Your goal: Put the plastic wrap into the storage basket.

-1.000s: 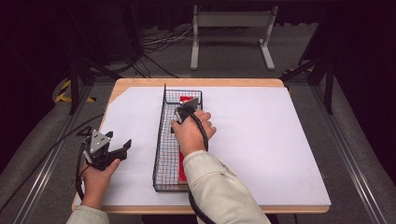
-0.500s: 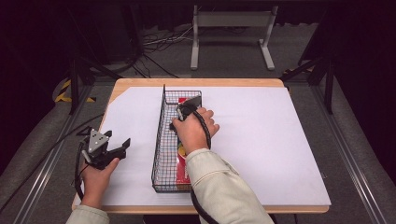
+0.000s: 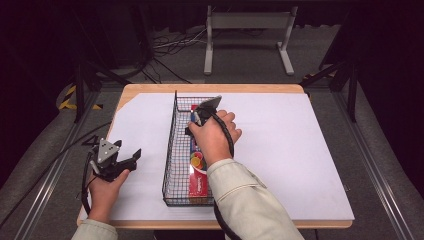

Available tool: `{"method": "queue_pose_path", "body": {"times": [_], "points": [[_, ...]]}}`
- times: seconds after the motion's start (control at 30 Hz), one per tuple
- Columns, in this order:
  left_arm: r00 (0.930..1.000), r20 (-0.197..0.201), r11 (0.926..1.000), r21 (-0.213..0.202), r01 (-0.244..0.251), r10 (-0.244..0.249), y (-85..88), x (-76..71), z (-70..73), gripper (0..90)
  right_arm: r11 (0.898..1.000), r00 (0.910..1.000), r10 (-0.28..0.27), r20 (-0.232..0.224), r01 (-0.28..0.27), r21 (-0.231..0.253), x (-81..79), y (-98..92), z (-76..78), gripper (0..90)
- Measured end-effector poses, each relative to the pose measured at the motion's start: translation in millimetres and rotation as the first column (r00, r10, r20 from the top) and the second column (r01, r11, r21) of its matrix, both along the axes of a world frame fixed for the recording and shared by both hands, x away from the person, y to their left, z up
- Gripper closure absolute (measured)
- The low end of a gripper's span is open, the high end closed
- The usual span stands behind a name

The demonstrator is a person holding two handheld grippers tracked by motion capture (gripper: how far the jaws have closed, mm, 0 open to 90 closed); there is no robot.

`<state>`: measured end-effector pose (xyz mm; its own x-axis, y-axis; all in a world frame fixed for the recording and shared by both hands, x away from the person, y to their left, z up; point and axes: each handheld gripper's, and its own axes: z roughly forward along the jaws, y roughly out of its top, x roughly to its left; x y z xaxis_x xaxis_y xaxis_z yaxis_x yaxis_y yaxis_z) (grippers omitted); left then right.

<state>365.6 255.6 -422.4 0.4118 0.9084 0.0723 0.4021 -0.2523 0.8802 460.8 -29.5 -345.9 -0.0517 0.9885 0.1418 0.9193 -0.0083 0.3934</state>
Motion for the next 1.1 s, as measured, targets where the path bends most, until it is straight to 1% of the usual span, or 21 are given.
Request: {"method": "queue_pose_path", "body": {"times": [0.03, 0.07, 0.13, 0.23, 0.3, 0.37, 0.53, 0.57, 0.63, 0.7, 0.9, 1.0, 1.1], "points": [[1.0, -0.002, 1.0, 0.007, 0.0, 0.0, -0.6, 0.3, -0.4, 24.7, 1.0, 1.0, 0.0, 0.0, 0.0, 0.0, 0.0, 0.0, 0.0, 28.4], [1.0, -0.004, 1.0, 0.009, 0.0, 0.0, -1.0, 0.8, -0.6, 24.7, 1.0, 1.0, -0.001, 0.002, 0.001, 0.01, -0.5, -1.6, 2.3, 28.3], [1.0, -0.006, 1.0, 0.008, 0.003, -0.003, -1.7, 1.3, -0.6, 24.7, 1.0, 0.9999, 0.009, 0.008, -0.01, 0.004, -1.7, -5.4, 7.3, 27.5], [1.0, -0.006, 0.9999, 0.01, 0.005, -0.005, -2.8, 1.5, 0.0, 24.7, 1.0, 0.9994, 0.028, 0.022, -0.028, 0.012, -3.8, -11.6, 14.8, 26.8], [1.0, -0.004, 0.9999, 0.011, 0.005, -0.005, -2.8, 1.7, 0.0, 24.7, 0.999, 0.9989, 0.037, 0.028, -0.037, 0.007, -4.4, -13.4, 17.7, 26.6], [1.0, -0.004, 0.9999, 0.011, 0.005, -0.005, -2.7, 2.1, -0.2, 24.7, 0.999, 0.998, 0.047, 0.043, -0.047, -0.002, -6.4, -19.7, 25.1, 26.4], [1.0, -0.003, 0.9999, 0.011, 0.003, -0.003, -2.5, 2.1, -0.7, 24.7, 0.998, 0.9961, 0.061, 0.064, -0.061, -0.008, -9.9, -36.7, 38.0, 25.7], [1.0, -0.003, 0.9999, 0.01, 0.005, -0.005, -1.9, 2.0, -0.8, 24.6, 0.998, 0.995, 0.066, 0.075, -0.066, -0.004, -11.1, -42.4, 41.8, 24.8], [1.0, -0.003, 0.9999, 0.017, 0.004, -0.004, -1.6, 2.2, -1.1, 24.6, 0.997, 0.9947, 0.073, 0.072, -0.073, 0.004, -12.2, -47.8, 44.9, 23.9], [1.0, -0.004, 0.9998, 0.017, 0.005, -0.005, -2.2, 2.2, -1.2, 24.6, 0.998, 0.9946, 0.065, 0.081, -0.065, 0.003, -13.2, -55.6, 49.1, 23.9], [1.0, -0.005, 0.9998, 0.019, 0.004, -0.004, -2.4, 2.2, -1.3, 24.6, 0.998, 0.9951, 0.059, 0.079, -0.059, -0.002, -12.9, -69.8, 53.3, 23.9], [1.0, -0.004, 0.9998, 0.018, 0.002, -0.001, -1.8, 2.2, -1.2, 24.6, 0.998, 0.9943, 0.062, 0.086, -0.062, -0.008, -12.4, -77.4, 54.4, 23.9], [1.0, -0.004, 0.9999, 0.015, -0.001, 0.001, -1.2, 2.2, -1.6, 24.6, 0.997, 0.9931, 0.075, 0.09, -0.072, -0.037, -11.4, -85.2, 54.8, 22.2]]}}
